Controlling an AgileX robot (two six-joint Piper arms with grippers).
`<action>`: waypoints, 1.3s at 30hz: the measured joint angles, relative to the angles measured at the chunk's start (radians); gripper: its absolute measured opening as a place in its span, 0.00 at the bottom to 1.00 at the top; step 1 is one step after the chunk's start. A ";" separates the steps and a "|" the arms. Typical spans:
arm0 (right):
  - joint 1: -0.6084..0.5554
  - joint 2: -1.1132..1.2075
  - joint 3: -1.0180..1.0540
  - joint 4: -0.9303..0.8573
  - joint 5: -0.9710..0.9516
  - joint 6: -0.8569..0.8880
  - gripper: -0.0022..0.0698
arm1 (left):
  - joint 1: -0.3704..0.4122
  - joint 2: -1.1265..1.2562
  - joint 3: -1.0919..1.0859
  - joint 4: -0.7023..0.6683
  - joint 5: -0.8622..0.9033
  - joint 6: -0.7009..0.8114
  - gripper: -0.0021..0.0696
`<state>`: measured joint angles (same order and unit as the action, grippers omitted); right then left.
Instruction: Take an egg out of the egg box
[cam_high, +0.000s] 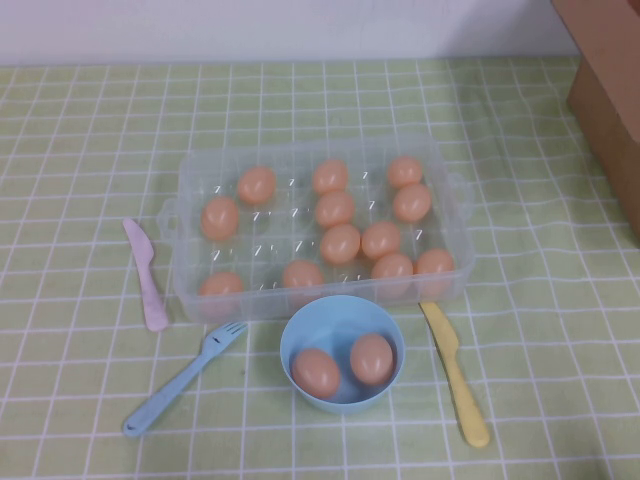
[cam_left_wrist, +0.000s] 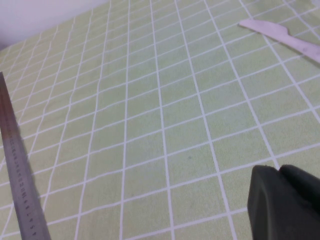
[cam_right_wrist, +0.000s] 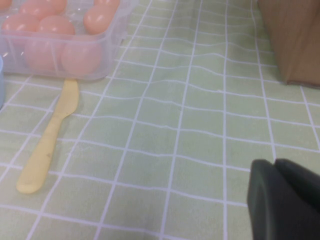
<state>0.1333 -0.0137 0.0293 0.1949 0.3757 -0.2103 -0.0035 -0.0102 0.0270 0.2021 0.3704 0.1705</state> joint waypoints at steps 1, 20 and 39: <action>0.000 0.000 0.000 0.000 0.000 0.000 0.00 | 0.000 0.000 0.000 0.000 0.000 0.000 0.02; 0.000 0.000 0.000 0.000 0.000 0.000 0.00 | 0.000 0.000 0.000 0.021 -0.042 0.000 0.02; 0.000 0.000 0.000 0.000 0.000 0.000 0.00 | 0.000 0.000 0.000 -0.295 -0.666 -0.551 0.02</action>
<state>0.1333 -0.0137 0.0293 0.1949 0.3757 -0.2103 -0.0035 -0.0102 0.0270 -0.0933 -0.2956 -0.3808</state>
